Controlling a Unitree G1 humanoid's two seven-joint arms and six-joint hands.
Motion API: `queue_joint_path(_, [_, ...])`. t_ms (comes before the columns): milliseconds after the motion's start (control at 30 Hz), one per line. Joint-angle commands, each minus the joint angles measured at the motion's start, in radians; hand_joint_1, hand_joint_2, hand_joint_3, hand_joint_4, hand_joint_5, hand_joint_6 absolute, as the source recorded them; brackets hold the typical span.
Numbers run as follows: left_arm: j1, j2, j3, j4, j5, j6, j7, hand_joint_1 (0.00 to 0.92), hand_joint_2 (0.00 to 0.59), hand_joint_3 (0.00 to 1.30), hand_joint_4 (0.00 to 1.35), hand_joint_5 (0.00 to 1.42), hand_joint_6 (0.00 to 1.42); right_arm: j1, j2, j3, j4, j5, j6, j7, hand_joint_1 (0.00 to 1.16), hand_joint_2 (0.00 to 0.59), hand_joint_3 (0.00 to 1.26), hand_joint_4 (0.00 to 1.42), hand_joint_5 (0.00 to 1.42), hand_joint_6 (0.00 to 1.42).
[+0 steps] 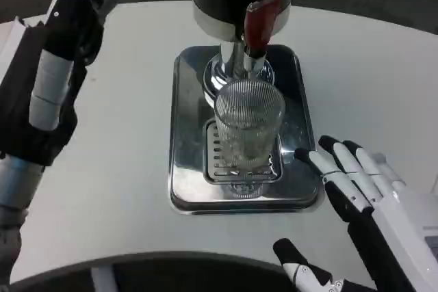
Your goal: Grasp the cup under the faucet to collect the drink, then remove the cup.
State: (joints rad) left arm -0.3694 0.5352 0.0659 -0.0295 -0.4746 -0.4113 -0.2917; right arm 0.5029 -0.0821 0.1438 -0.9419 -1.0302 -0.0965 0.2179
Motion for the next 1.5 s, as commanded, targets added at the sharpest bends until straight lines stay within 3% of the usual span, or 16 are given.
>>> queue_joint_path(33, [-0.076, 0.024, 0.029, -0.06, -0.119, 0.145, -0.155, 0.0, 0.122, 0.0, 0.0, 0.04, 0.05, 0.006, 0.015, 0.019, -0.002, -0.013, 0.012, 0.012, 0.38, 0.36, 0.11, 0.02, 0.0, 0.03])
queue_joint_path(367, [-0.227, 0.008, 0.039, -0.048, -0.103, 0.293, -0.31, 0.0, 0.106, 0.0, 0.0, 0.05, 0.05, 0.016, 0.046, 0.038, -0.023, -0.034, 0.021, 0.018, 0.38, 0.36, 0.11, 0.03, 0.02, 0.07])
queue_joint_path(833, [-0.365, -0.117, -0.041, 0.157, 0.087, 0.267, -0.385, 0.0, 0.104, 0.0, 0.0, 0.08, 0.05, 0.066, 0.056, 0.022, -0.044, -0.02, 0.013, -0.002, 0.38, 0.36, 0.11, 0.04, 0.05, 0.09])
queue_joint_path(1067, [-0.39, -0.151, -0.055, 0.207, 0.133, 0.229, -0.426, 0.0, 0.104, 0.0, 0.0, 0.08, 0.06, 0.083, 0.06, 0.019, -0.046, -0.014, 0.011, -0.009, 0.38, 0.36, 0.11, 0.04, 0.05, 0.09])
queue_joint_path(1500, [-0.385, -0.098, -0.09, 0.188, 0.287, 0.076, -0.475, 0.0, 0.102, 0.0, 0.0, 0.09, 0.07, 0.065, 0.032, 0.024, -0.035, -0.041, -0.019, -0.009, 0.39, 0.371, 0.11, 0.05, 0.05, 0.1])
